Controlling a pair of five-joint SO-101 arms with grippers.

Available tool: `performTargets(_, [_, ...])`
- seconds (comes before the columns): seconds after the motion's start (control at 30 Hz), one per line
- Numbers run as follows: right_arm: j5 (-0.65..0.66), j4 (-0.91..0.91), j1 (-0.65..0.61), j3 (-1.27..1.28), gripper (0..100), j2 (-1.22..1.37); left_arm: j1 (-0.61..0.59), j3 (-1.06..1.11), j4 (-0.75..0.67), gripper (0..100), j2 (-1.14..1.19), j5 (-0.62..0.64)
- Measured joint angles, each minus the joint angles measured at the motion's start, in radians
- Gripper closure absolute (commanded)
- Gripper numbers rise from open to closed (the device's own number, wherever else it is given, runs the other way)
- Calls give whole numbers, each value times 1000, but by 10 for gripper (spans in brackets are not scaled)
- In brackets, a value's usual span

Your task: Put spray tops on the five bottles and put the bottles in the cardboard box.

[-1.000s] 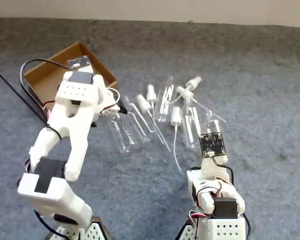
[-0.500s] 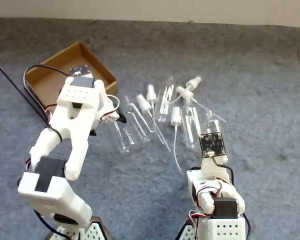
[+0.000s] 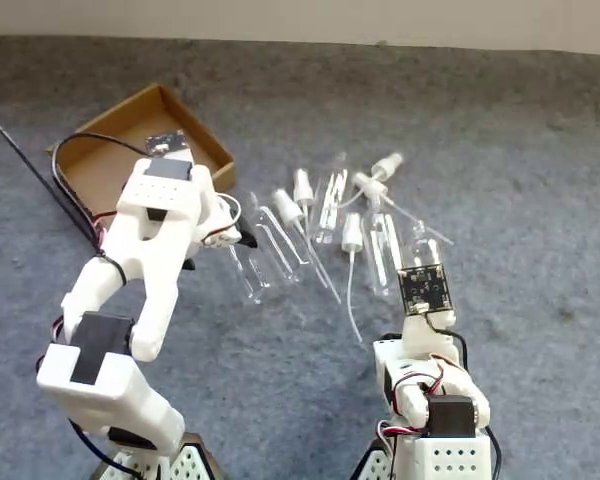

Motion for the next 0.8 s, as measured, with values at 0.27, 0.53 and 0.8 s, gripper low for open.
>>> performTargets(0.27, [0, 0, 0, 0, 994, 0, 25, -2, -11, 694, 133, 0])
performTargets(0.53, [0, 0, 0, 0, 994, 0, 25, -92, 25, 695, 264, -2])
performTargets(0.8, [0, 0, 0, 0, 994, 0, 26, -133, 95, 695, 272, -2])
